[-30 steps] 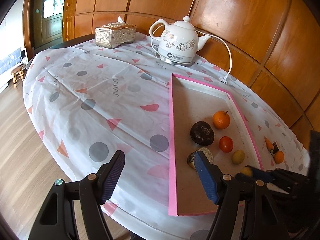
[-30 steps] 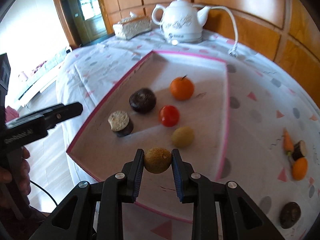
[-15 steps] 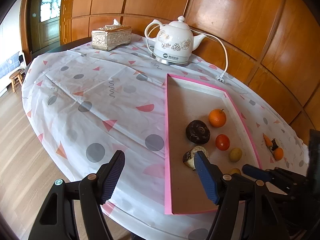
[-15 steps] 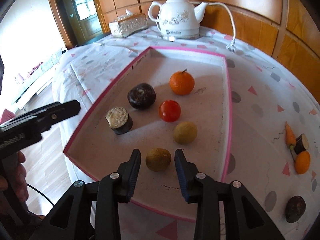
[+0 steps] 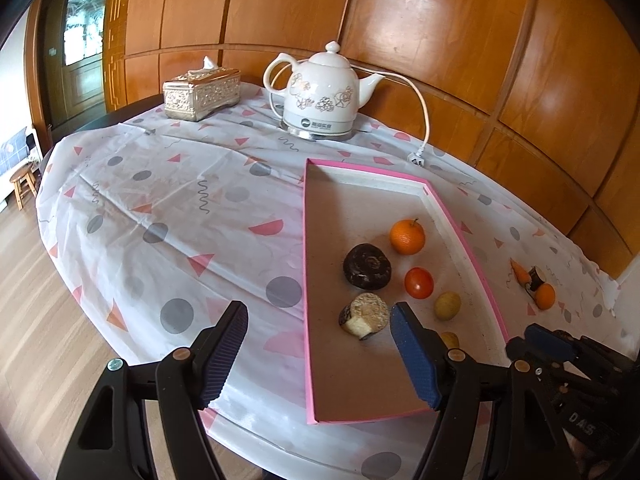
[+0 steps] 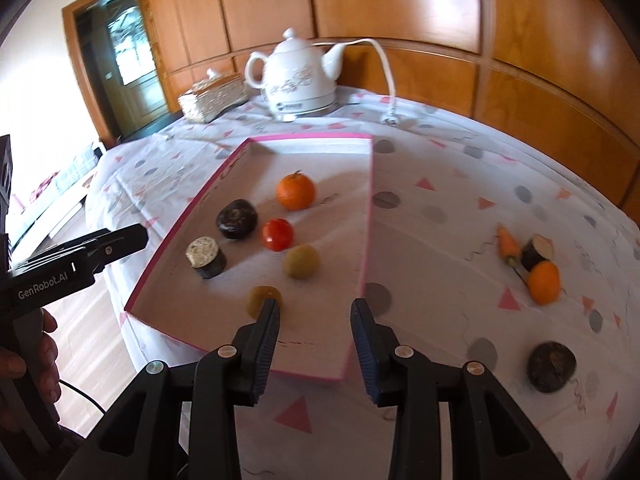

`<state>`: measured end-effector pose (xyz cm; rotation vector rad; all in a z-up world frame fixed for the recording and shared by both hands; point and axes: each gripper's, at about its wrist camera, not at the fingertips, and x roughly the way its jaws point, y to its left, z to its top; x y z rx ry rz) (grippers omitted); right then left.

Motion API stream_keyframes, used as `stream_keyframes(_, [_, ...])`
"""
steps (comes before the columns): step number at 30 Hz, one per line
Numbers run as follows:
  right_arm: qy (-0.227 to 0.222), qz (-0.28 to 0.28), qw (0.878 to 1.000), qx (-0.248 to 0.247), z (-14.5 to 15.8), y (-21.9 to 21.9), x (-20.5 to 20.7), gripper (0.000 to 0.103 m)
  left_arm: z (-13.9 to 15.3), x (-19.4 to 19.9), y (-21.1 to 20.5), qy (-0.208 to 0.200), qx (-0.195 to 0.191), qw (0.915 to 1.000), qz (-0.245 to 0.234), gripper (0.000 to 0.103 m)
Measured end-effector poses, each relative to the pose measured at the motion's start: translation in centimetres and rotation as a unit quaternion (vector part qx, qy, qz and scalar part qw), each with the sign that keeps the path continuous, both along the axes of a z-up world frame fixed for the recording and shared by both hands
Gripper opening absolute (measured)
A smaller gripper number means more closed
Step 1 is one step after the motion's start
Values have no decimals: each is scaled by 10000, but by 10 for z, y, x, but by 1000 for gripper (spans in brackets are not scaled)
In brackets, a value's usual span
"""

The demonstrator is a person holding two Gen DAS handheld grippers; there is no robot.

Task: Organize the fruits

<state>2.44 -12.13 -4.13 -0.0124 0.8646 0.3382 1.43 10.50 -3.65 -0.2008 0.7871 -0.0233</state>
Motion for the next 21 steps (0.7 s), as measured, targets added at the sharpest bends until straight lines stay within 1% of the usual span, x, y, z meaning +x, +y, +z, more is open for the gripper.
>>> stream_keyframes(9, [-59, -606, 9981, -4, -2, -33, -9, 37, 2, -2, -12, -26, 149, 9997, -202, 74])
stream_keyframes(21, [-108, -1071, 9941, -109, -2, -63, -16, 37, 5, -3, -25, -66, 290, 9987, -405, 74])
